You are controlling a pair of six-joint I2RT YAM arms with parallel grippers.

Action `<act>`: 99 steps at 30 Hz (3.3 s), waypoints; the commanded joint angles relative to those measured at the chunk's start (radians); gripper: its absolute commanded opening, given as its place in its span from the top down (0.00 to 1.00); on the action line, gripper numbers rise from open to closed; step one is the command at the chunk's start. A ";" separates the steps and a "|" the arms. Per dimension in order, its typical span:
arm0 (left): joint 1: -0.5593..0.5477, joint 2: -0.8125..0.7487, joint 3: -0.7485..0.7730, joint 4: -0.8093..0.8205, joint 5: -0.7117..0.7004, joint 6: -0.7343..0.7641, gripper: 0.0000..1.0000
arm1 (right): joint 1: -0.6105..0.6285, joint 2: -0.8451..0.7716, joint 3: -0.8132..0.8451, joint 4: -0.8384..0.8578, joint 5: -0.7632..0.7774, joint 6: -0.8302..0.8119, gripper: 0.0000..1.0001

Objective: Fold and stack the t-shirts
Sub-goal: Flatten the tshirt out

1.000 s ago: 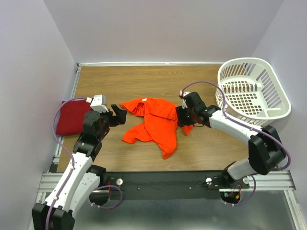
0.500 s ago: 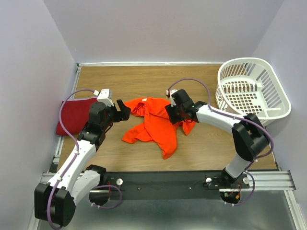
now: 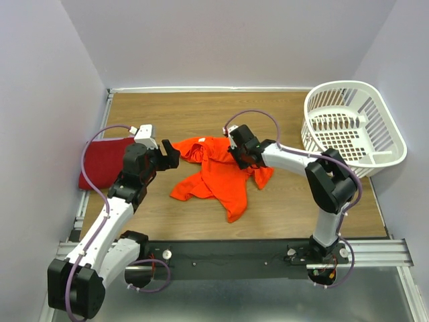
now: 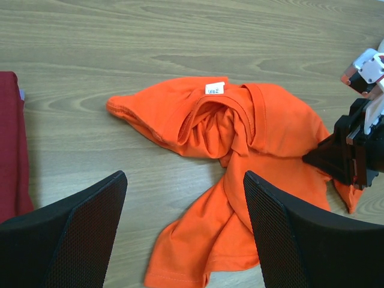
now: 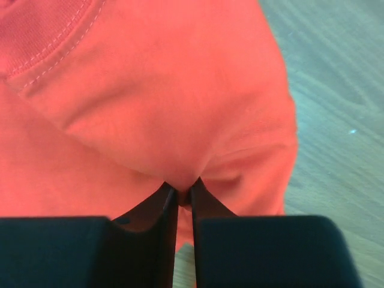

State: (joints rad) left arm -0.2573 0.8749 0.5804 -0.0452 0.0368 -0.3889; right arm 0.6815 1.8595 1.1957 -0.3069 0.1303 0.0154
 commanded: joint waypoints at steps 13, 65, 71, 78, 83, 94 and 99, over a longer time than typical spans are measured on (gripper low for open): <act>-0.002 -0.007 0.012 0.011 -0.020 0.030 0.14 | -0.151 -0.217 0.413 -0.176 0.285 -0.123 0.99; -0.267 0.160 0.142 0.018 0.060 -0.068 0.14 | -0.086 -0.237 0.556 -0.386 0.310 0.120 0.99; -0.332 0.161 0.056 0.028 0.002 -0.148 0.14 | -0.085 -0.119 0.628 -0.365 0.171 0.081 1.00; -0.342 0.044 -0.030 0.001 -0.005 -0.218 0.15 | -0.045 0.176 0.967 -0.336 -0.124 0.070 0.99; -0.352 0.067 -0.037 -0.015 0.012 -0.231 0.15 | 0.007 0.352 1.150 -0.229 -0.215 0.080 0.78; -0.373 0.269 0.042 0.028 0.005 -0.237 0.15 | -0.071 0.023 0.524 -0.221 0.101 0.158 0.37; -0.381 0.383 0.093 0.096 -0.003 -0.252 0.17 | -0.166 -0.227 0.129 -0.215 0.086 0.204 0.41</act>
State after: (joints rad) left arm -0.6281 1.2018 0.6247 -0.0181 0.0593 -0.6224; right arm 0.5720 1.7641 1.5066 -0.5098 0.1707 0.1654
